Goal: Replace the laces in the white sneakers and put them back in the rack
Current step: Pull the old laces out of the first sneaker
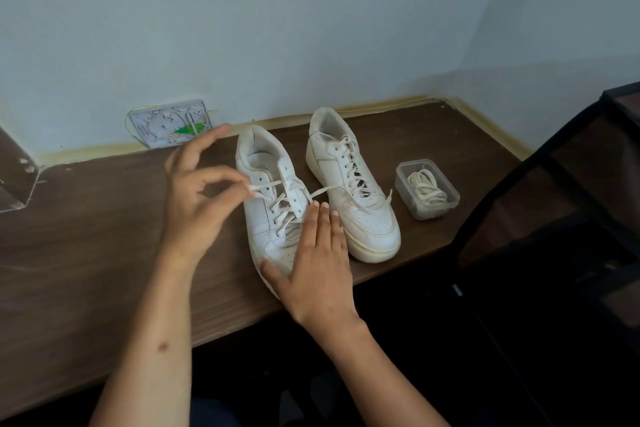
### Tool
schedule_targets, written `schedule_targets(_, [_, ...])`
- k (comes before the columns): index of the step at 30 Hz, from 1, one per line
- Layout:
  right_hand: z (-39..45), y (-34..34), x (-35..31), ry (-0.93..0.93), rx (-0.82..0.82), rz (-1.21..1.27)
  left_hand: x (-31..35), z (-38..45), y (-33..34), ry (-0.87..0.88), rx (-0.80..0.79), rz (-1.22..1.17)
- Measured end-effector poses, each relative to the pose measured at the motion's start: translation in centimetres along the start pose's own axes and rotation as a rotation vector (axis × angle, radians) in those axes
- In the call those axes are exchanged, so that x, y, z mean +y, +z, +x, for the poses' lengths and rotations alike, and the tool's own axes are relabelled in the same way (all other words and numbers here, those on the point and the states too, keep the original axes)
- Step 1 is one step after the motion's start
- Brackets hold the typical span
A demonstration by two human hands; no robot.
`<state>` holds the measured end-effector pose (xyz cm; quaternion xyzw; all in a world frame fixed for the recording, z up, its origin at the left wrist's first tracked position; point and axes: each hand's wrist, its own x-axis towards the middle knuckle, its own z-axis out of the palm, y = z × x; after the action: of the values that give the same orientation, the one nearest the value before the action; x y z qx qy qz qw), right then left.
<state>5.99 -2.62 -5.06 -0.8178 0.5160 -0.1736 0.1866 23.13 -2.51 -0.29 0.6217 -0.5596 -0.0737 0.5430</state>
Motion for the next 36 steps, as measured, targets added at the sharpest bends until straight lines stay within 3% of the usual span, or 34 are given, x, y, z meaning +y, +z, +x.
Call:
schedule_targets(2, [0.0, -0.1, -0.1, 0.003, -0.002, 0.009, -0.8, -0.1, -0.8, -0.103, -0.029, 0.022])
schedule_targets(5, [0.1, 0.0, -0.1, 0.01, -0.011, 0.0, -2.4, -0.4, -0.6, -0.203, 0.063, 0.28])
schedule_targets(11, [0.2, 0.1, -0.4, 0.026, -0.019, 0.016, -0.9, -0.4, 2.4, 0.079, 0.025, 0.485])
schedule_targets(17, [0.2, 0.4, -0.5, 0.03, 0.012, 0.014, -1.3, -0.3, 4.0, 0.174, 0.059, 0.625])
schedule_targets(20, [0.2, 0.3, -0.4, 0.029, -0.005, 0.027, -1.1, -0.4, 3.8, 0.192, 0.182, 0.591])
schedule_targets(24, [0.1, 0.2, -0.5, 0.026, 0.001, 0.036, 0.8, -0.4, 2.8, 0.217, 0.572, 0.404])
schedule_targets(26, [0.1, 0.2, -0.5, 0.03, -0.004, 0.031, 1.4, -0.4, 2.2, 0.205, 0.679, 0.333])
schedule_targets(28, [0.2, 0.2, -0.5, 0.031, -0.004, 0.026, 1.3, -0.3, 2.0, 0.189, 0.618, 0.342])
schedule_targets(33, [0.2, 0.2, -0.5, 0.039, -0.004, 0.038, -0.2, -1.0, 3.9, 0.132, 0.173, 0.618])
schedule_targets(36, [0.2, 0.1, -0.5, 0.041, -0.001, 0.045, -0.8, -1.1, 5.1, 0.139, 0.107, 0.679])
